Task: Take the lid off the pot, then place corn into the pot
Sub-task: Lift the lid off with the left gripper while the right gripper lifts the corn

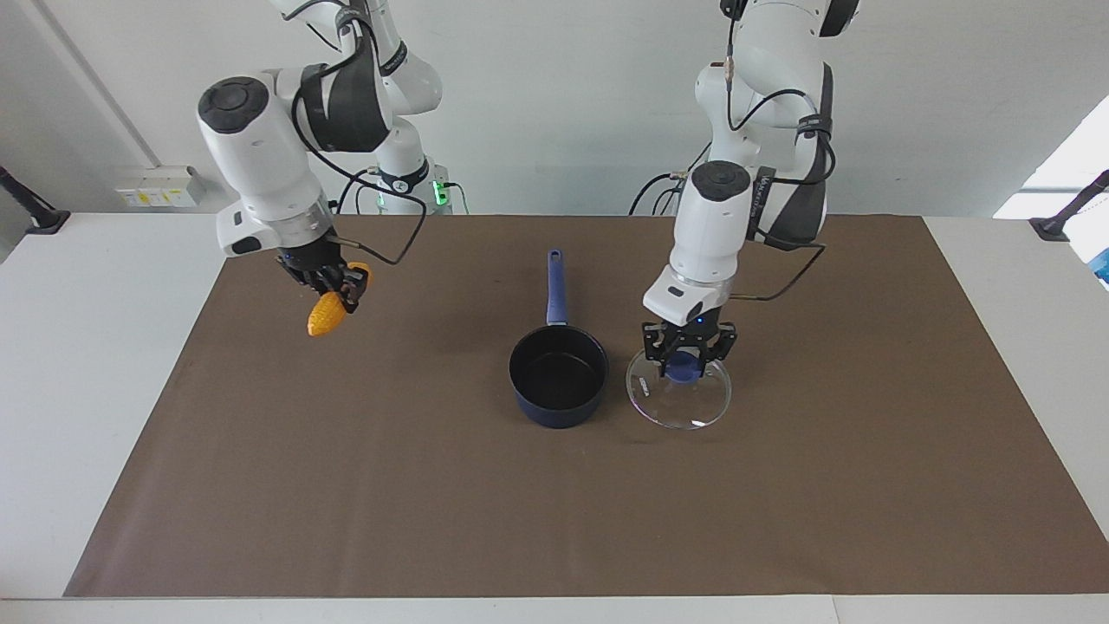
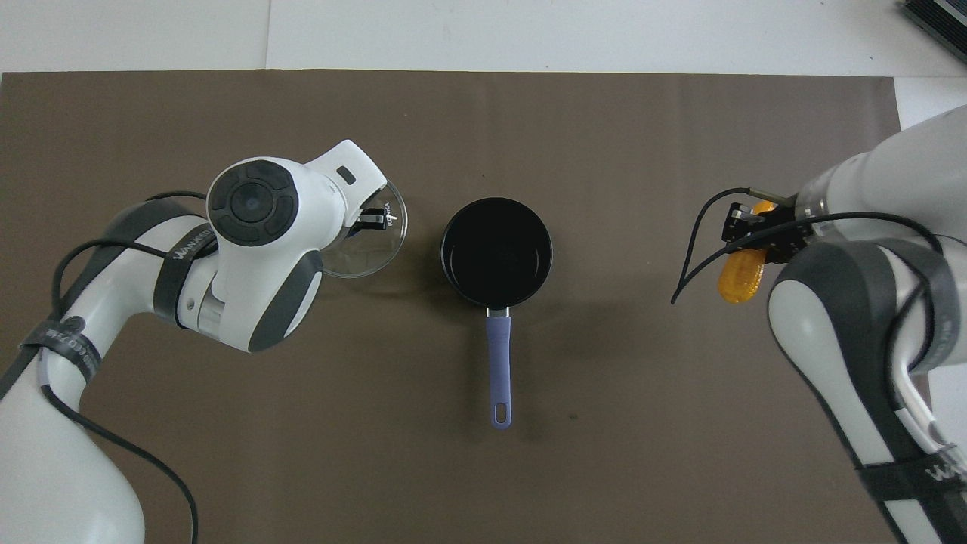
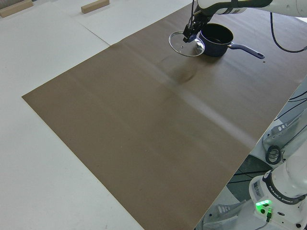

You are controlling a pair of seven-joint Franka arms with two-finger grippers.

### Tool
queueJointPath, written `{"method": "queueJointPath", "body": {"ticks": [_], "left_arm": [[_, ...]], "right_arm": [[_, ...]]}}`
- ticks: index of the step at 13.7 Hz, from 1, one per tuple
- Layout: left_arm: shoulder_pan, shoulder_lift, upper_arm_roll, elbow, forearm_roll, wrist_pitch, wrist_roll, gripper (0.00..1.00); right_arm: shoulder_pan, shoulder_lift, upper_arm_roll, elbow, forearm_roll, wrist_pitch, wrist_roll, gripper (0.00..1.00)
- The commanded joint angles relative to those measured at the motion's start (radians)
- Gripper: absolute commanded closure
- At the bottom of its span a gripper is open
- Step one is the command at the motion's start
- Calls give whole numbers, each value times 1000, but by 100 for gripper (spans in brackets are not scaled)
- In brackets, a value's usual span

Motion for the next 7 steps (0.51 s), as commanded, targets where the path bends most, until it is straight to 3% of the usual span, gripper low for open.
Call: {"method": "queueJointPath", "body": {"ticks": [1,4,7], "left_arm": [[101,-42,-16,-60,-30,29,176,100],[198,-40,-12,-68,-170,35,431,100],[317,-39,-13,-74,-185,34,637,100]], "right_arm": [[85,26,2,-4,8,62,201,100],[191,69,2,-1,15,201,422,100],[257,152,2,53,61,330,537,100]]}}
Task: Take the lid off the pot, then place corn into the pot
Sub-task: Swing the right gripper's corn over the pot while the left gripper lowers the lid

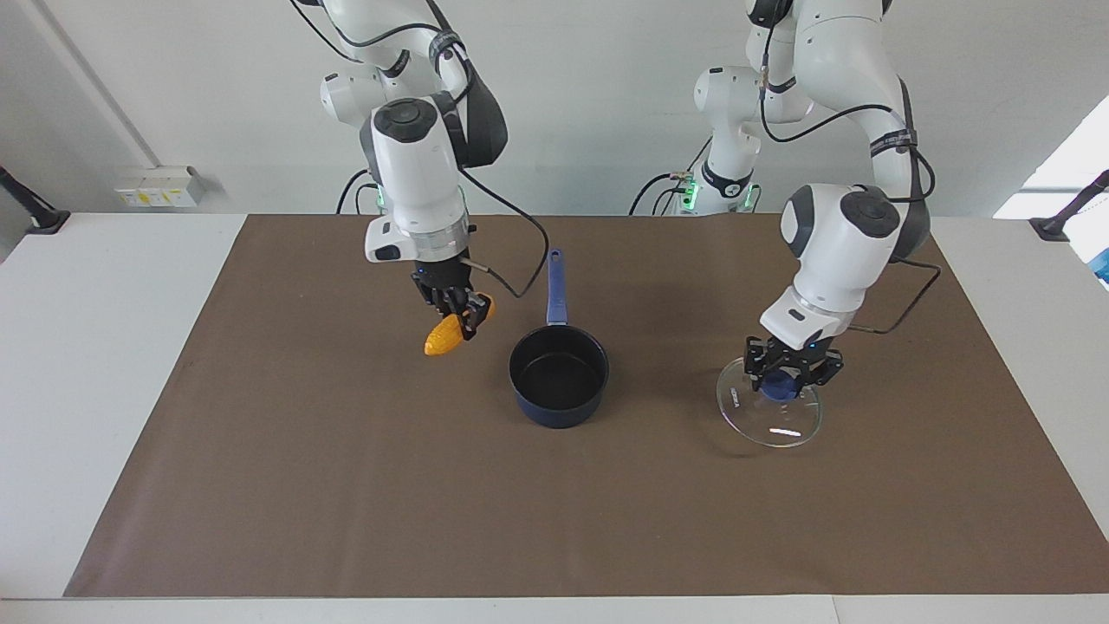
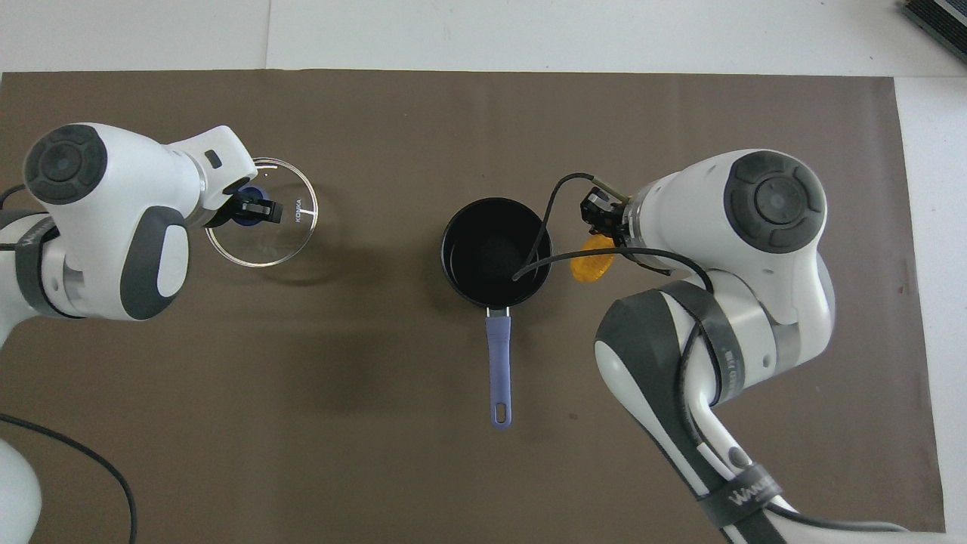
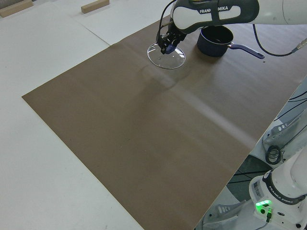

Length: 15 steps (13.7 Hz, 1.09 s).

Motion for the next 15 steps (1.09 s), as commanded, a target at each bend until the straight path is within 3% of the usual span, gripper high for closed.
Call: {"method": "queueJointPath", "body": {"ticks": [1,4,9,15], "left_arm": [[102,-37,-15,-46,-37,25,174,100],[182,-25,-11,-47,-138,24,347,100],[226,24,-7,-44,-139,33,412,100],[239,58,-7,-39,-137,35,426,100]], "right_arm": [[35,82,-2,70,57,80,81,100],[83,167,-2,132,90,155,193,100],[141,271,-2,127,88,261,252,100],[144,267,-2,83,85,238,99,100]]}}
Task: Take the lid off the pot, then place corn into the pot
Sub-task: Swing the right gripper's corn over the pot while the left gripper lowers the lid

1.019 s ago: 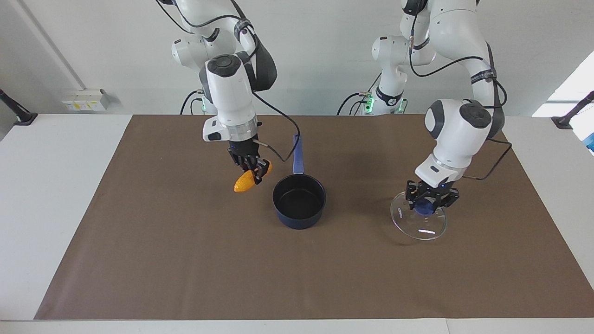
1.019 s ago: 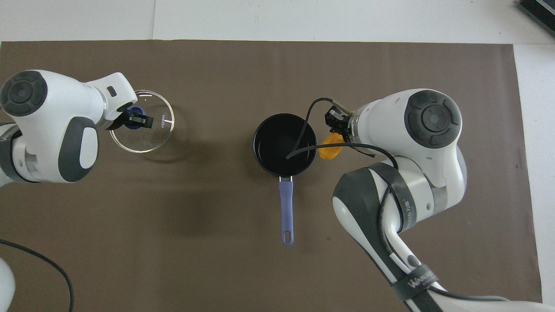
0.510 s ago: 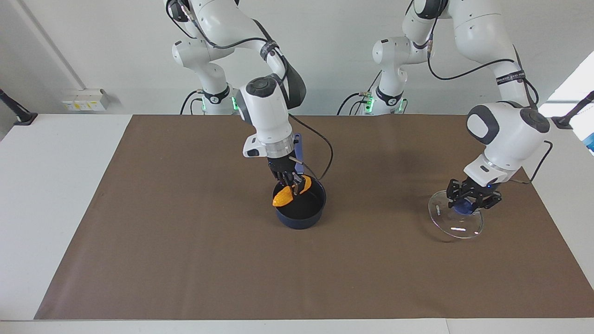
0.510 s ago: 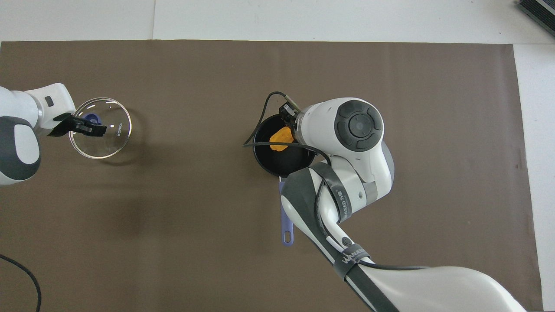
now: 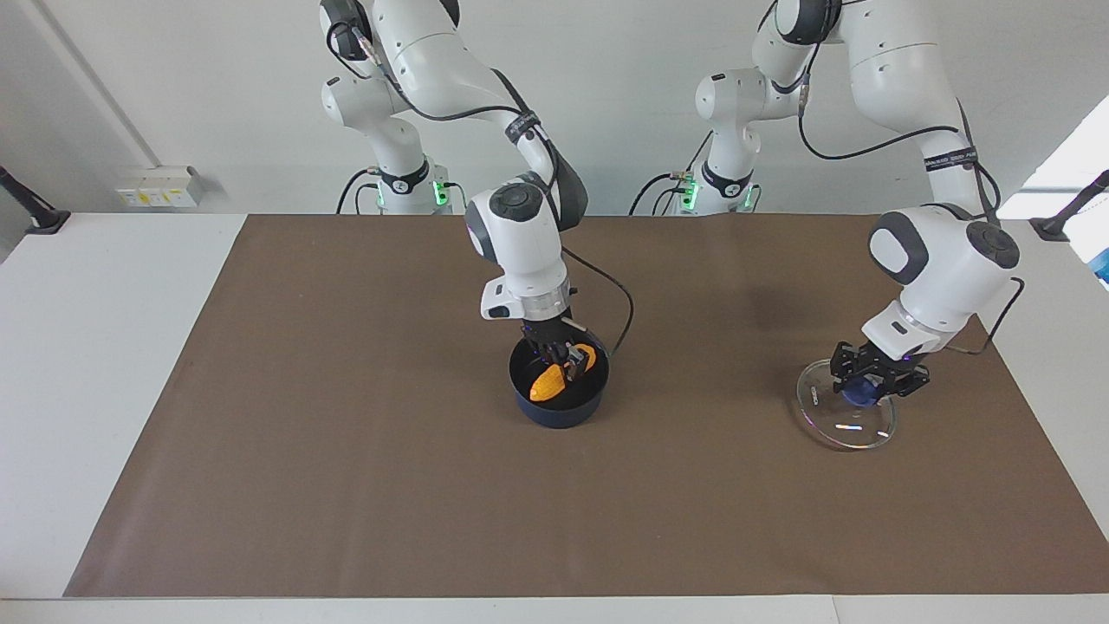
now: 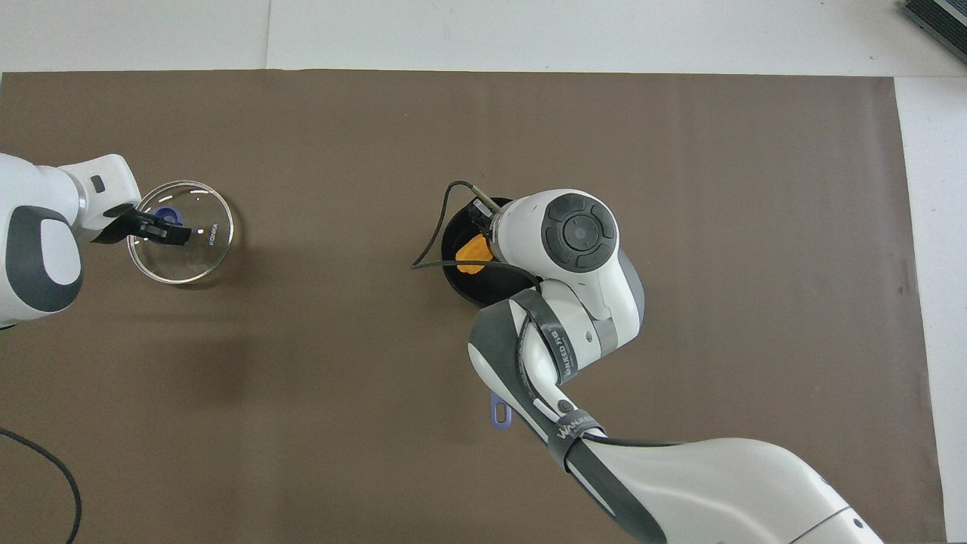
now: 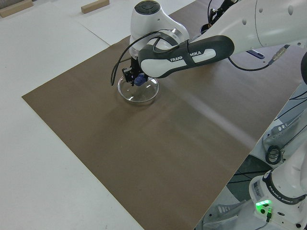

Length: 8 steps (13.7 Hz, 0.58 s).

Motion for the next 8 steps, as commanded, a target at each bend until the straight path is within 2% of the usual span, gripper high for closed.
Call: {"method": "queueJointPath", "body": {"ticks": [1,4,8], "left_arm": [[17,-3,-8,-10,-21,21,27,100],[11,-4,-8,-16,-21,13,26,100],[3,-7,-6,-23,-21,1,12,100]], "right_arm": [[-4,-10,-1,-16,14,-10,-119,100],[-11,-17,2,-31,17,-36,-302,100],[-8,-36,5,-34,17,-148,-539,100]]}}
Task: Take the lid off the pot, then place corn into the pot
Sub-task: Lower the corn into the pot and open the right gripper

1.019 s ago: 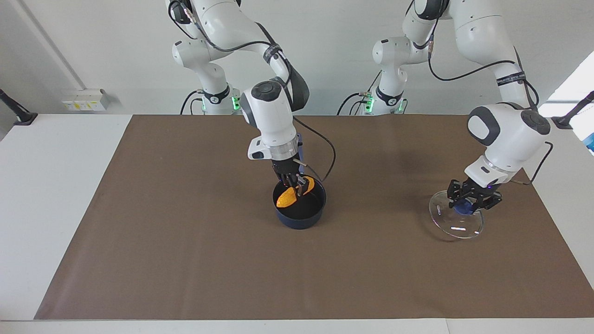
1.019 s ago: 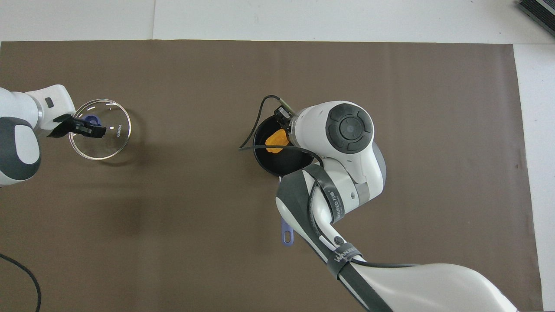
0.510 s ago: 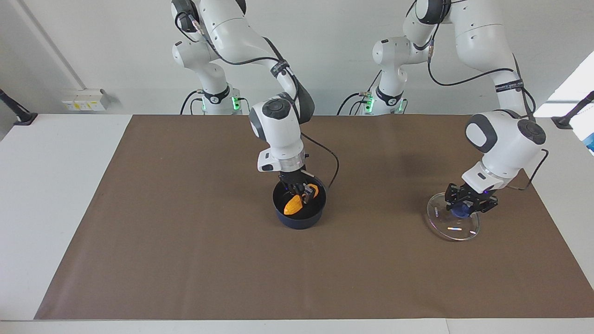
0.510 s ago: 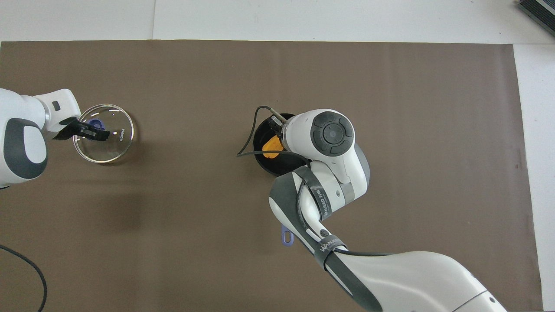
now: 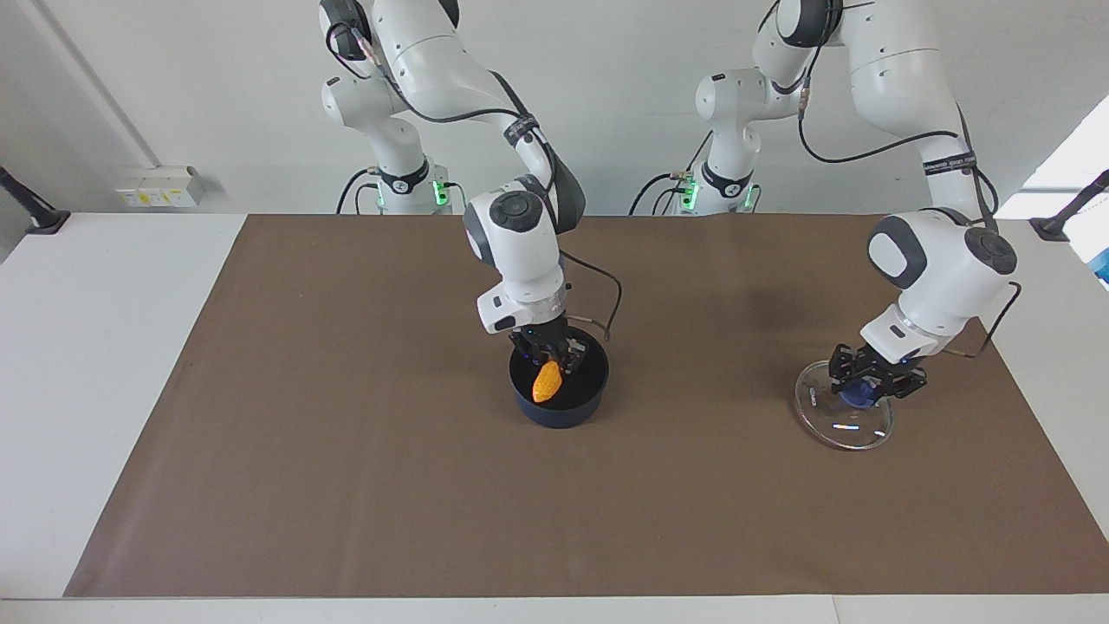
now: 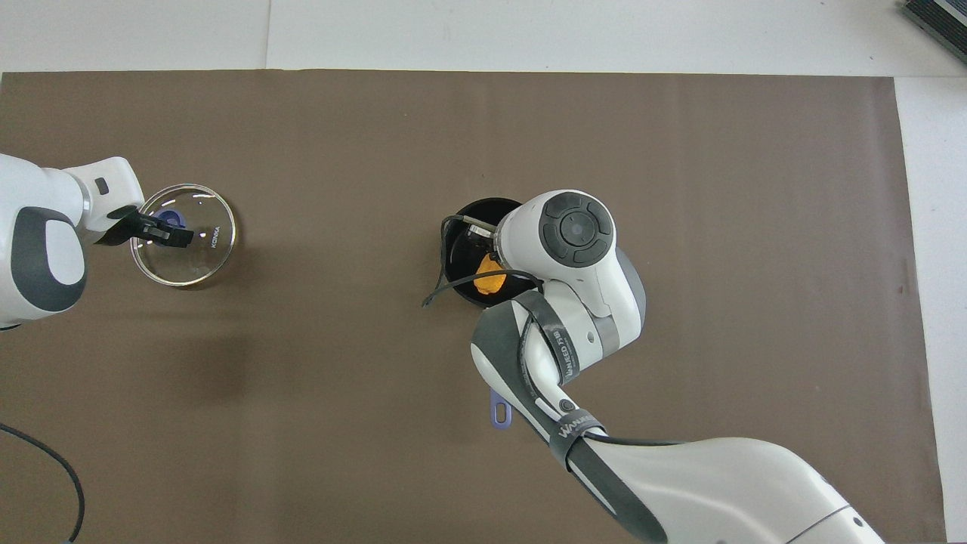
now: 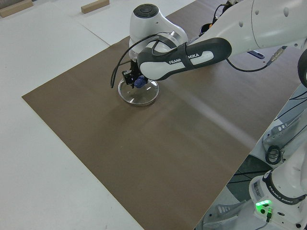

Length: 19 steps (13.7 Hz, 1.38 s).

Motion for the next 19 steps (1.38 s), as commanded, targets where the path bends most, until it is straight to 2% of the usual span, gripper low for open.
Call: {"method": "queueJointPath", "body": {"ticks": [1,6,7,8,9,10,11,14,15,16,17,19], "left_arm": [[0,-17,1,-21,-22,0,8,100],[-6,-25,2,-43,-21,2,-42,100],[-6,-28,2,-49,-21,3,-51,97],[-4,-28,1,-49,-21,2,-62,83],[-4,-28,2,-49,-21,0,-83,56],[-4,-28,2,-49,-21,0,-106,14],[-1,-28,2,-46,-21,0,-129,0],[-3,-29,4,-28,-7,-10,-136,0],[-3,-40,4,-11,-7,-18,-136,0],[-3,-57,4,-3,-5,-41,-137,0],[-3,-83,4,-3,16,-58,-137,0],[-3,-133,4,-1,59,-78,-137,0]], "right_arm": [[-6,-32,6,-23,20,-52,-158,100],[-15,-18,6,-21,22,-29,-358,100],[-18,-15,6,-17,31,-12,-361,100],[-17,-10,6,-13,81,12,-364,100],[-14,-10,6,-12,127,41,-366,100],[-11,-10,6,-10,138,51,-366,100],[-12,-4,6,-7,140,52,-364,100],[0,25,6,-13,140,118,-369,100],[0,25,6,-13,140,117,-370,85],[3,25,6,-13,141,118,-360,37],[3,25,6,-9,143,120,-357,20],[-6,17,6,-6,144,115,-357,8]]}}
